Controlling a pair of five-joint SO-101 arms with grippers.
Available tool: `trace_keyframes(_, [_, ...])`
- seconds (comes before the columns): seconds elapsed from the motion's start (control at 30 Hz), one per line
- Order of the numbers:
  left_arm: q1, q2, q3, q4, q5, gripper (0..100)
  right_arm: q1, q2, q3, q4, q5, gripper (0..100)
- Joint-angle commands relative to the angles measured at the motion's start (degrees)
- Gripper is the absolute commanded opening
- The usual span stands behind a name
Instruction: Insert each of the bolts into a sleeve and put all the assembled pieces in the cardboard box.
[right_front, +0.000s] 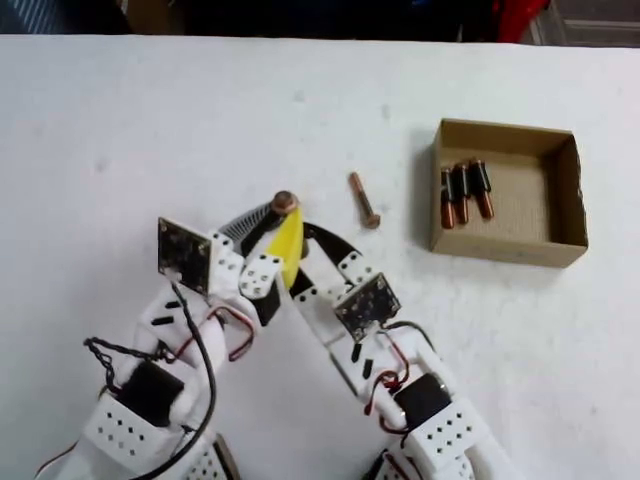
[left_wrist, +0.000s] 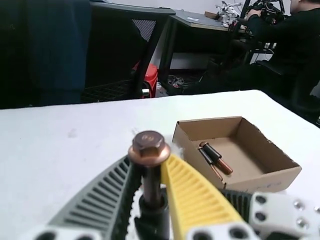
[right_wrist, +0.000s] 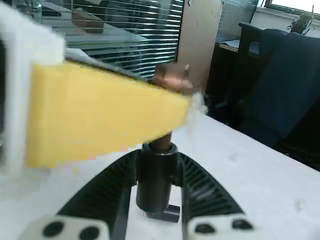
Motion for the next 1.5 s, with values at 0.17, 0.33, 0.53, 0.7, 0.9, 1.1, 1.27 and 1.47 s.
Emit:
trace_keyframes(0.17, [-1.01, -0.48, -0.35, 0.53, 0.35, 22, 1.10, -1.01, -1.85, -0.13, 0.79, 1.7])
trace_keyframes(0.33, [-1.01, -0.48, -0.70, 0.18, 0.09, 23, 1.10, -1.01, -1.85, -0.13, 0.79, 1.7])
trace_keyframes(0.53, [-3.47, -0.48, -0.70, -0.79, 0.09, 23, 1.19, -1.01, -1.85, -0.13, 0.79, 1.7])
trace_keyframes(0.7, [-8.04, -0.48, -0.79, -2.81, 0.09, 22, 1.19, -1.01, -1.85, -0.13, 0.79, 1.7])
trace_keyframes(0.9, [-10.68, -0.57, -7.12, -1.76, 0.09, 22, 1.19, -1.01, -1.58, -0.13, 0.79, 1.7])
trace_keyframes(1.1, [-12.00, -0.57, -18.11, 17.41, -2.55, 22, 2.33, -1.01, -1.49, -0.13, 0.79, 1.7])
trace_keyframes(1.27, [-15.96, -0.57, -24.88, 30.15, -3.96, 22, 4.09, -1.36, -1.49, -0.13, 0.53, 1.7])
trace_keyframes(1.47, [-19.30, -0.57, -25.67, 38.33, -3.96, 22, 4.53, -1.01, -1.49, -0.04, 0.70, 1.7])
